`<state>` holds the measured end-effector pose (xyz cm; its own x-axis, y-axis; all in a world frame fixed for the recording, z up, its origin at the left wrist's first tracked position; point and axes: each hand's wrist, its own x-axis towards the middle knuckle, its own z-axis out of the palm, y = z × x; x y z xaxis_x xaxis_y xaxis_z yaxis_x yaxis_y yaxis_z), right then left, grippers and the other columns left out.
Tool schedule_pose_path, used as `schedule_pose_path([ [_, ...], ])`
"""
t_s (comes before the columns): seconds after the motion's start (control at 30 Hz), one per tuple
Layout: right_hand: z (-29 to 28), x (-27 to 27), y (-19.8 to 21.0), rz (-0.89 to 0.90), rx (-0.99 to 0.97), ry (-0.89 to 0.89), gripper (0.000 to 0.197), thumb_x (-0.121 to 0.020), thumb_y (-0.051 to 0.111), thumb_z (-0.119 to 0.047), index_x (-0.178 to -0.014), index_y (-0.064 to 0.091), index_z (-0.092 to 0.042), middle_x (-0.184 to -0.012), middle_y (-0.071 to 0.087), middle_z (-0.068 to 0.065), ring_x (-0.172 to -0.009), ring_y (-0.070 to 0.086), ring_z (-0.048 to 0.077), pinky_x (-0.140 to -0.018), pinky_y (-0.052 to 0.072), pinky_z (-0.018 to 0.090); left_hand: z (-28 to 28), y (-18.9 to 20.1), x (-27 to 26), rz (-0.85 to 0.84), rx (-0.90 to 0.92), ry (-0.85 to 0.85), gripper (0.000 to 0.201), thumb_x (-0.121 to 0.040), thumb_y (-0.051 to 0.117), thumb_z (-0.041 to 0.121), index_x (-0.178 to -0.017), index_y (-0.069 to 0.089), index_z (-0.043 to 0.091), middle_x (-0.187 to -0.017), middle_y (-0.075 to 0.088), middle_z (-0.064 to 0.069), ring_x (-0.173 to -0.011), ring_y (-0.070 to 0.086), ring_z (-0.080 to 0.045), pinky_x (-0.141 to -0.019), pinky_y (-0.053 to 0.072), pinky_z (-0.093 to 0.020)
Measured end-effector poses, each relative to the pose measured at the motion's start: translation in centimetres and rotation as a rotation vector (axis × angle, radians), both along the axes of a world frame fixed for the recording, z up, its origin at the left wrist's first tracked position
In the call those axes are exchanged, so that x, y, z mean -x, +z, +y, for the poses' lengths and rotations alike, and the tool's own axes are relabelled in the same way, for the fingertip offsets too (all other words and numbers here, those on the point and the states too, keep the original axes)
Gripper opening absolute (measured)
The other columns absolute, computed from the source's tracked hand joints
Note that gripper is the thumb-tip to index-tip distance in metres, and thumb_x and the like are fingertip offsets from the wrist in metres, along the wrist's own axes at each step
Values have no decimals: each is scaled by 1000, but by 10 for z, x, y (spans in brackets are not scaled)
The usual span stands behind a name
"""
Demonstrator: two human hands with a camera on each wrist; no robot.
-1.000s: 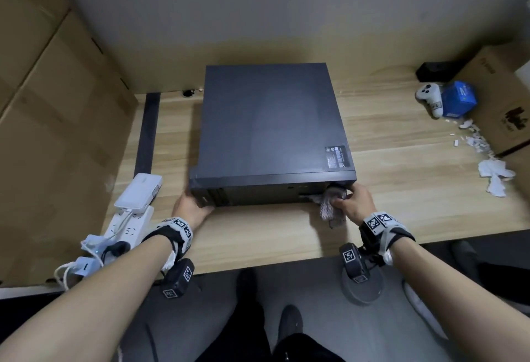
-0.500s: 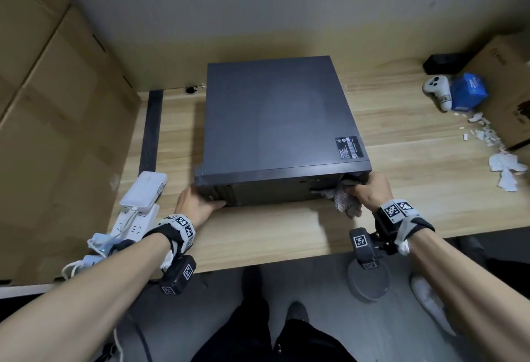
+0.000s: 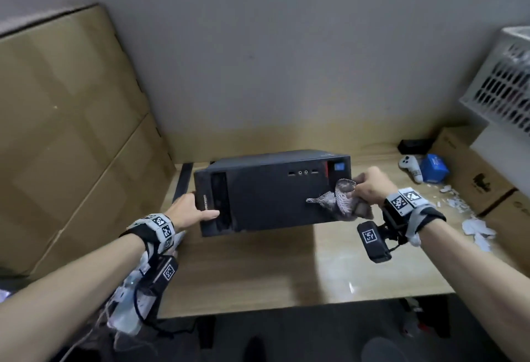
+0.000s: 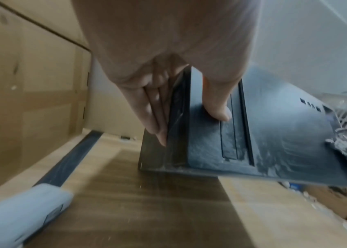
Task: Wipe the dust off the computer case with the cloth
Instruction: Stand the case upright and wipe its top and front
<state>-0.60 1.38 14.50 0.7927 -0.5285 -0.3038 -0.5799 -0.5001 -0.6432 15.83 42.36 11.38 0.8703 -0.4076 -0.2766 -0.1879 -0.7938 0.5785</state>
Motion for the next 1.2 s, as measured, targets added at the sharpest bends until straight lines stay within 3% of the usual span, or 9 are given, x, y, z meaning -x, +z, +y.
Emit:
schedule_pose_path([
  [0.07,-5,-8,20,-7,-51,14,8,-78,76,3,-77,74,-5,-56,69,-1,-50,64,13,-50,47,21,0,16,-12,69,64,0,37,-75,80,37,-73,63,4,-68,66,-2,-63,60,-18,-59,44,-29],
  [0.17,-15,-26,46,-30,-86,22,10,-76,74,9,-81,75,0,-67,74,10,-50,67,19,-51,53,26,-7,42,-29,160,190,41,32,-81,76,30,-92,67,1,-85,72,-8,-78,67,-22,-63,51,-29],
  [0.37,-25,-83,81,-14,-9,55,6,-74,77,2,-74,76,-4,-74,74,10,-58,64,17,-61,51,27,-33,71,-73,200,317,205,19,-92,64,23,-94,55,6,-86,63,-10,-68,59,-16,-48,47,-26],
  [0.47,-24,-111,91,-9,28,60,14,-75,79,-2,-63,71,-5,-59,69,6,-54,59,18,-54,46,22,-41,76,-98,216,330,246,24,-95,59,26,-101,55,4,-82,61,-10,-61,57,-18,-41,46,-24],
  [0.63,-32,-148,93,-49,174,-6,15,-78,69,-19,-68,71,-7,-71,73,10,-76,71,29,-69,55,34,-58,79,-137,207,335,233,36,-93,55,41,-104,60,8,-90,69,-13,-73,66,-31,-65,55,-40],
  [0.77,-35,-169,94,-70,142,-16,23,-70,57,-22,-72,70,-3,-73,74,15,-73,70,35,-71,58,44,-64,79,-171,147,295,194,46,-90,52,48,-102,65,5,-98,71,-15,-86,69,-33,-80,56,-44],
  [0.93,-26,-195,102,-78,206,-37,13,-75,55,-5,-68,65,1,-60,63,7,-62,56,23,-57,48,30,-66,80,-200,216,321,230,45,-93,52,45,-105,64,2,-93,69,-16,-84,67,-35,-75,55,-40],
  [1.03,-21,-209,103,-83,283,-45,19,-76,56,-3,-59,62,-5,-60,60,8,-64,55,25,-56,45,28,-65,73,-221,270,364,244,51,-86,59,48,-105,64,1,-99,71,-20,-90,69,-37,-85,56,-49],
  [1.2,-28,-219,102,-21,324,-17,21,-71,57,-4,-54,66,-13,-67,69,12,-72,65,33,-64,53,36,-68,34,-269,269,355,234,86,-52,62,70,-108,62,5,-100,70,-14,-89,69,-33,-87,55,-50],
])
